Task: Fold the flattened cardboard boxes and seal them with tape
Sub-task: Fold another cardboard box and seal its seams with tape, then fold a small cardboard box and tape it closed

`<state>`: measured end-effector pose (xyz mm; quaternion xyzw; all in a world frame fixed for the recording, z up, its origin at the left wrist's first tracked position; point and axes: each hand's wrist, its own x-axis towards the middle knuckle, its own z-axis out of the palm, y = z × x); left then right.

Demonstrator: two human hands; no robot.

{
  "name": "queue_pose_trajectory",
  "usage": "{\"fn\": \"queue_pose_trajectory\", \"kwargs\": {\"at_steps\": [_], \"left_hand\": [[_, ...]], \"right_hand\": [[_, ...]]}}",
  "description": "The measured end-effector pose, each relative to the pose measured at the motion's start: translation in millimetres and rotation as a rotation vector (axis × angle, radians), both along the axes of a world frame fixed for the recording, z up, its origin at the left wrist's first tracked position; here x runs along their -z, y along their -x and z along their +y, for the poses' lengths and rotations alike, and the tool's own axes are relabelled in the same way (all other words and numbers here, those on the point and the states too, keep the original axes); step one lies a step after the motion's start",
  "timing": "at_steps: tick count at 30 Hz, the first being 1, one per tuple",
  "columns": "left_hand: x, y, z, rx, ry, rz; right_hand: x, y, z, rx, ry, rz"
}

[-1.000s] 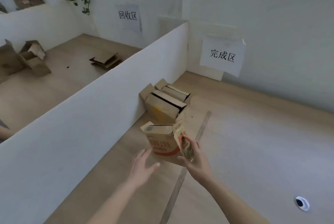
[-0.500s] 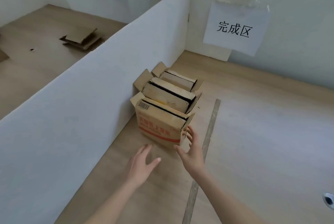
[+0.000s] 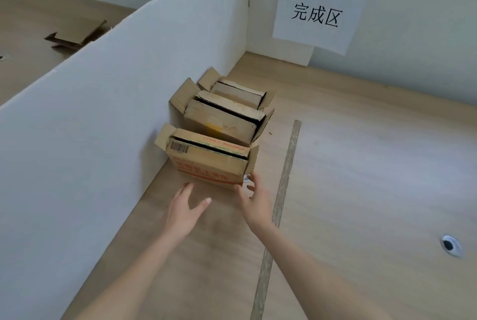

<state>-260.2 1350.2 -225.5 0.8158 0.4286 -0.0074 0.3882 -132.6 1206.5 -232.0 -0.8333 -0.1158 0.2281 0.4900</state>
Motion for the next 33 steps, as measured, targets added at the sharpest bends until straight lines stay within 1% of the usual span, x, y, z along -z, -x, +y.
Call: {"fn": "queue_pose_trajectory", "kwargs": {"at_steps": [2, 5, 9, 17, 21, 26, 29, 33], "left_hand": [[-3, -3, 12, -0.075, 0.020, -0.013], [-4, -8, 34, -0.163, 0.058, -0.094], [-7, -18, 47, -0.140, 0.110, -0.157], [-4, -35, 66, -0.099, 0.178, -0.169], [-5, -39, 70, -0.060, 0.186, -0.151], [-11, -29, 64, -0.083, 0.173, -0.144], [-24, -12, 51, -0.075, 0.113, -0.078], [-55, 6, 14, 0.000, -0.005, 0.031]], "right_hand": [[1, 1, -2, 0.002, 0.011, 0.000], [5, 3, -3, -0.008, 0.027, -0.007], [7, 4, 0, -0.025, 0.030, -0.002], [5, 1, 6, -0.032, 0.067, -0.008], [2, -2, 6, -0.039, 0.078, 0.023], [-8, -1, -2, -0.078, 0.099, 0.047], [-20, 4, -21, -0.103, 0.149, 0.034], [-52, 1, -61, -0.165, 0.224, -0.053]]}}
